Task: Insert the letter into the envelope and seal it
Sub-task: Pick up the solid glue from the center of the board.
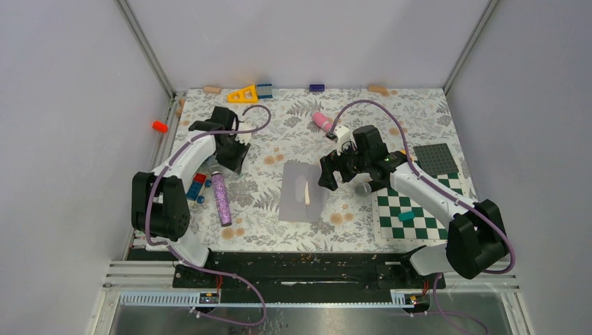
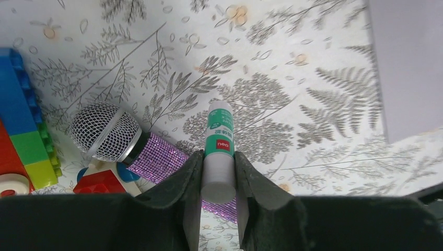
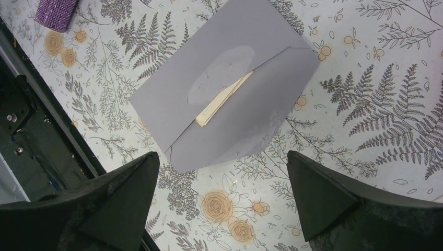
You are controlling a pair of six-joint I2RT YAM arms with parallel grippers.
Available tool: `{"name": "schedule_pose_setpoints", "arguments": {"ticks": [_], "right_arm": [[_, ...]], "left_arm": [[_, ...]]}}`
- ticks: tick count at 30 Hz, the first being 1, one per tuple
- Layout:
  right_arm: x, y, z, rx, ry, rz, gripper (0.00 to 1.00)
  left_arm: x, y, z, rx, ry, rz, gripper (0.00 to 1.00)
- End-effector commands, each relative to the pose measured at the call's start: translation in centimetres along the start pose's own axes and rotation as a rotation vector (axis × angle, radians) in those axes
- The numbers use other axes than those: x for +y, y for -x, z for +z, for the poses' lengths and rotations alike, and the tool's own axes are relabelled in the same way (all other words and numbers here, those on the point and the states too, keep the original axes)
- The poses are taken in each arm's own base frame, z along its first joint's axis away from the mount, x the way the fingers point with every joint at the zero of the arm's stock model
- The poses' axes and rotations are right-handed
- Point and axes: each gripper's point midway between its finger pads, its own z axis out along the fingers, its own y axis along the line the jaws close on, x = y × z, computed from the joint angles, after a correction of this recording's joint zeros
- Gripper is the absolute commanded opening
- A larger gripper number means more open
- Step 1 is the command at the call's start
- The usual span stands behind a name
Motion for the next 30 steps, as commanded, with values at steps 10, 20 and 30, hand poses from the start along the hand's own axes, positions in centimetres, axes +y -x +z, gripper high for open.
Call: {"name": "schedule_pose_setpoints", "arguments": {"ticks": [10, 20, 30], "right_arm": [[1.7, 3.0, -1.8, -0.120, 0.112, 0.036, 1.00], [4.0, 6.1, -4.7, -0.270, 0.315, 0.170, 1.00], [6.2, 11.8, -9.2, -0.402, 0.552, 0.317, 1.00]], "left_arm": [[-8.3, 9.5, -11.7, -0.486, -0.352, 0.037, 0.09], [-13.3, 12.9, -14.6, -0.586, -0.532, 0.104, 0.10], [-16.4, 15.4, -18.5, -0.714, -0.736, 0.088, 0.12]]}}
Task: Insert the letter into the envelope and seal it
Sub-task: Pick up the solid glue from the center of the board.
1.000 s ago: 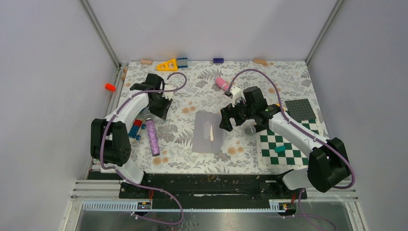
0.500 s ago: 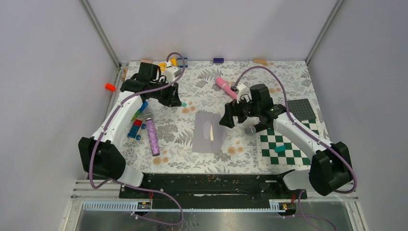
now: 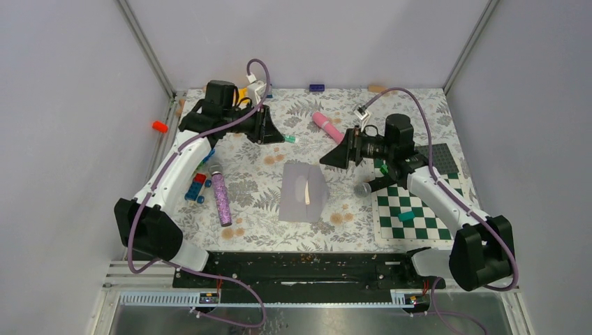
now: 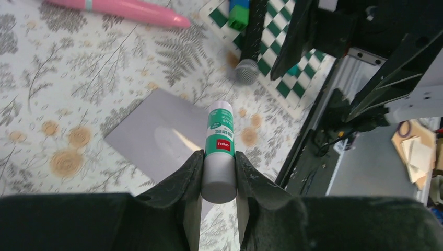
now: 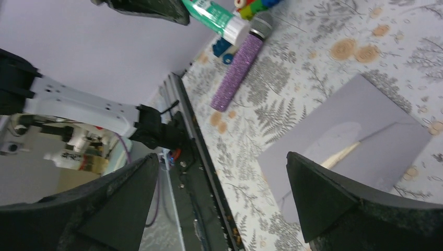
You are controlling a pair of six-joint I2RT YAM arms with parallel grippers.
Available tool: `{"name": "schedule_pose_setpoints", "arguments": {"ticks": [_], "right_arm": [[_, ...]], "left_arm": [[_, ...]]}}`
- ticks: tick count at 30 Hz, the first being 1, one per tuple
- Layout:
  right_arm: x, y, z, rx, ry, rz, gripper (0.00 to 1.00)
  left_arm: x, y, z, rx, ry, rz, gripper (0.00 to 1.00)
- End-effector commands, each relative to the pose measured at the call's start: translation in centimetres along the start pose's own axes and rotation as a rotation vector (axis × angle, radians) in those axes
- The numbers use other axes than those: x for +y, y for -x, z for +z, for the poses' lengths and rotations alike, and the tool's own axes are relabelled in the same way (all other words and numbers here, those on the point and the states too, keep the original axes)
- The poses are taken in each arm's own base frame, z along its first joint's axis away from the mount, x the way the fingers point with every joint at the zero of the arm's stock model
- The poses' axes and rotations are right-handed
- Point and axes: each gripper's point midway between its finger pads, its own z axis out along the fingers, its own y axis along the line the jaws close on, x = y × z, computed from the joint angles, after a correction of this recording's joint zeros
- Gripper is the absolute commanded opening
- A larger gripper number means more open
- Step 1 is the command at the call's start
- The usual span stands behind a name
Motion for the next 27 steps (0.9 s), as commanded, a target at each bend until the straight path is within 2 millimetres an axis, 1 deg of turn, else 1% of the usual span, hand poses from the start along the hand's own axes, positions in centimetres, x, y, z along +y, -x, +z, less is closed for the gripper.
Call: {"name": "schedule_pose_setpoints", "arguments": {"ticks": [1, 4, 5, 7, 8, 10, 12, 15, 20, 23, 27], "right_arm": [[4.9, 4.7, -1.0, -0.094, 0.189, 0.036, 1.00], [6.2, 6.5, -0.9, -0.152, 0.267, 0.089, 0.99], [6.6, 7.0, -0.9, -0.175, 0.298, 0.102, 0.99], [7.2, 7.7, -1.0, -0.204, 0.349, 0.145, 0.99], [7.1, 7.8, -0.9, -0.216, 0.359, 0.147, 0.99], [6.8, 7.7, -0.9, -0.230, 0.352, 0.145, 0.99], [6.0, 7.1, -0.7, -0.237, 0.326, 0.152, 0.99], [5.1, 6.5, -0.6, -0.256, 0.292, 0.154, 0.99], [4.1, 6.0, -0.5, -0.278, 0.263, 0.147, 0.96], [3.9, 6.0, -0.4, -0.285, 0.263, 0.154, 0.94], [4.4, 6.4, -0.6, -0.301, 0.281, 0.150, 0.90]], "left_arm": [[-3.4, 4.0, -0.3, -0.139, -0.155, 0.037, 0.12], [-4.5, 4.7, -0.2, -0.185, -0.223, 0.001, 0.13], [-4.9, 5.2, -0.2, -0.211, -0.246, 0.004, 0.13], [-5.3, 5.2, 0.0, -0.228, -0.280, -0.030, 0.13], [-5.6, 5.2, 0.1, -0.236, -0.293, -0.045, 0.13], [-5.9, 4.8, 0.4, -0.240, -0.314, -0.085, 0.13], [-6.5, 4.8, 0.4, -0.262, -0.338, -0.098, 0.13], [-7.4, 4.7, 0.1, -0.299, -0.371, -0.111, 0.14], [-8.0, 4.1, 0.0, -0.328, -0.374, -0.138, 0.15], [-8.0, 3.7, -0.1, -0.342, -0.369, -0.158, 0.16], [-7.7, 3.3, 0.0, -0.356, -0.358, -0.179, 0.18]]}}
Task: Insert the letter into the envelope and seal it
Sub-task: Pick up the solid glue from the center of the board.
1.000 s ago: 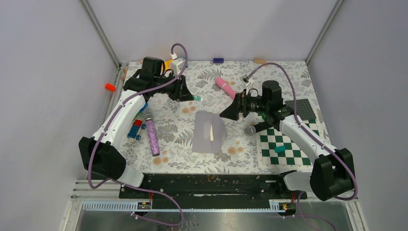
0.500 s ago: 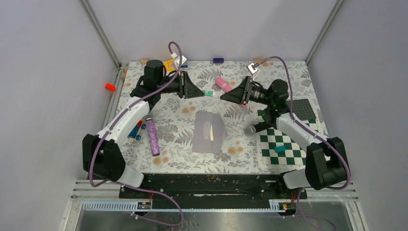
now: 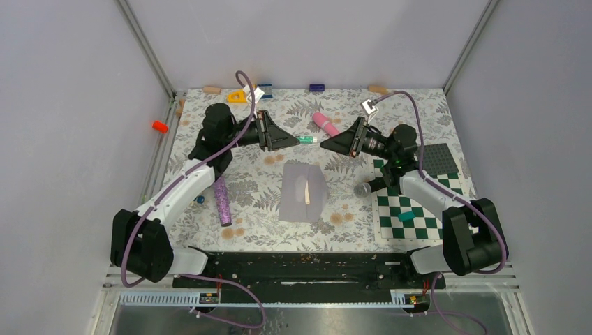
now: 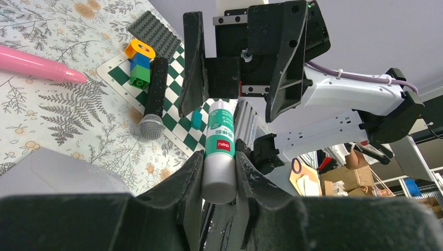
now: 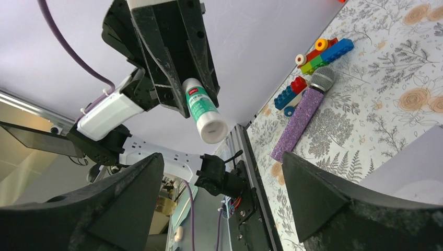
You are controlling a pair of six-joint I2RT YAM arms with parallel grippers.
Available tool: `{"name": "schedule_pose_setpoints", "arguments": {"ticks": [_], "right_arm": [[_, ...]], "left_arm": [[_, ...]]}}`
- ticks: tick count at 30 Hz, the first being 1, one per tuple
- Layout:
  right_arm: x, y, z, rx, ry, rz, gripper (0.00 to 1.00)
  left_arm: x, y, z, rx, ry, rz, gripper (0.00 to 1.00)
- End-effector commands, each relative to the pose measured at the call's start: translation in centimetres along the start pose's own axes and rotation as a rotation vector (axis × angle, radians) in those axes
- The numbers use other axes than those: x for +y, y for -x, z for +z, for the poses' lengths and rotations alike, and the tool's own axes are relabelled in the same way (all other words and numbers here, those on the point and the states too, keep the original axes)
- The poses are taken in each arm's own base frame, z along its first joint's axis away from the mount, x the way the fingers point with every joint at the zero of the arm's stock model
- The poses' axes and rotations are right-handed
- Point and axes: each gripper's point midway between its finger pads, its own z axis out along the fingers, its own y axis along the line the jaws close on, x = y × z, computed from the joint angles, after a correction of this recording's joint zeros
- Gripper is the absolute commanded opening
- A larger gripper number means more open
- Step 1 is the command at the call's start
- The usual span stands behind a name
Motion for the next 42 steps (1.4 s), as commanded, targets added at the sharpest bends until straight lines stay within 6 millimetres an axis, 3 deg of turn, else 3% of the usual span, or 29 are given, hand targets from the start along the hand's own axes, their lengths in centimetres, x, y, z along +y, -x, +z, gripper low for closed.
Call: {"name": "schedule_pose_setpoints", "arguments": {"ticks": [1, 17, 33, 40, 42], "right_arm": [[2.4, 1.3, 0.0, -0.054, 0.070, -0.089, 0.89], [2.7, 0.2, 1.9, -0.032, 0.124, -0.043, 0.69], [3.2, -0.8, 2.4, 0.000, 0.156, -0.028, 0.52], [3.4, -1.0, 2.5, 0.006, 0.162, -0.029, 0.40], [3.5, -1.0, 2.5, 0.004, 0.164, -0.030, 0.32]], "left_arm": [[-1.4, 1.2, -0.2, -0.070, -0.029, 0.049, 0.18], [-1.0, 0.0, 0.9, -0.038, -0.036, 0.016, 0.19], [-0.4, -1.0, 1.8, 0.004, -0.029, 0.005, 0.19], [-0.2, -1.1, 1.8, 0.004, -0.022, 0.004, 0.19], [-0.2, -1.2, 1.8, 0.004, -0.021, 0.004, 0.19]]}}
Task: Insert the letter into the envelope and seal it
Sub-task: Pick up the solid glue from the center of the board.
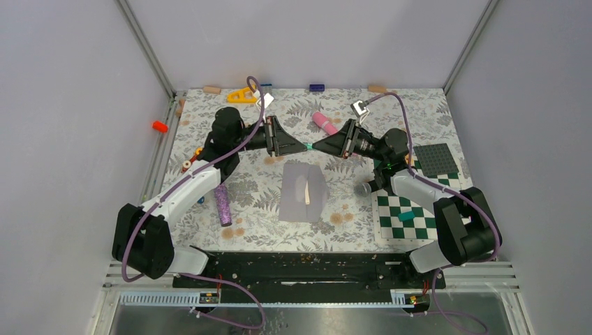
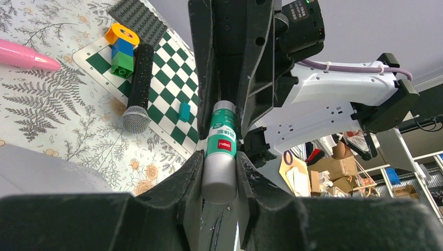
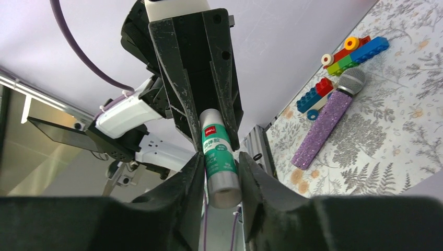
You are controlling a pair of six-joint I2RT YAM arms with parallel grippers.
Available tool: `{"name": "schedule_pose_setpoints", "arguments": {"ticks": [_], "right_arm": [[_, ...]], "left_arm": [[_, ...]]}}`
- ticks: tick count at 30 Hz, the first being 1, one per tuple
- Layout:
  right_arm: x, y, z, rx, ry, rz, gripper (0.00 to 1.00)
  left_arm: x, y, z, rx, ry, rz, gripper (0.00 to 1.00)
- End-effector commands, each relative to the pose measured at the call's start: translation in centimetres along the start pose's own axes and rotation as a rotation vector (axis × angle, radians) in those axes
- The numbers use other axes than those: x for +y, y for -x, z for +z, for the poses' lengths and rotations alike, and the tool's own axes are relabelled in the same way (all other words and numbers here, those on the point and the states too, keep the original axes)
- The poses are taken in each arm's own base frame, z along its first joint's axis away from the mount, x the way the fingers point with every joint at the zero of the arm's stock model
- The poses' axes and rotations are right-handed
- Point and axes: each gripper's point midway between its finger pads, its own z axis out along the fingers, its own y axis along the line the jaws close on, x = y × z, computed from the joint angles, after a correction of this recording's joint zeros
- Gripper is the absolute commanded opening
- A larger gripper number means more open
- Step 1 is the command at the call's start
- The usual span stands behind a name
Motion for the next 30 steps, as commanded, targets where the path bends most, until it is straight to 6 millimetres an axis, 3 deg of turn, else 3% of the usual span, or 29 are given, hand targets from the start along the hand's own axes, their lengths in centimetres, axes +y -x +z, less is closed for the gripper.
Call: {"name": "schedule_pose_setpoints", "arguments": {"ticks": [1, 3, 5, 7, 11, 20, 30], "right_arm": [[2.2, 0.0, 0.5, 0.004, 0.071, -0.065, 0.29], [2.2, 0.1, 0.5, -0.002, 0.070, -0.064, 0.17], [2.3, 0.1, 0.5, -0.005, 0.070, -0.068, 0.09], [2.3, 0.1, 0.4, -0.003, 0.069, -0.071, 0.07], [2.0, 0.0, 0.3, 0.002, 0.056, -0.081, 0.04], [1.1, 0.3, -0.2, 0.000, 0.021, -0.082, 0.01], [0.6, 0.6, -0.3, -0.005, 0.011, -0.072, 0.00]], "left_arm": [[0.0, 0.9, 0.2, -0.033, 0.007, 0.053, 0.19], [0.0, 0.9, 0.2, -0.033, 0.007, 0.056, 0.26], [-0.1, 1.0, 0.1, -0.033, 0.010, 0.062, 0.46], [-0.3, 1.2, -0.1, -0.032, 0.016, 0.080, 0.69], [-0.4, 2.4, -1.1, -0.052, 0.045, 0.113, 0.88], [0.1, 4.0, -3.8, -0.098, 0.098, 0.171, 0.86], [-0.7, 2.7, -3.1, -0.068, 0.016, 0.139, 0.82]]}}
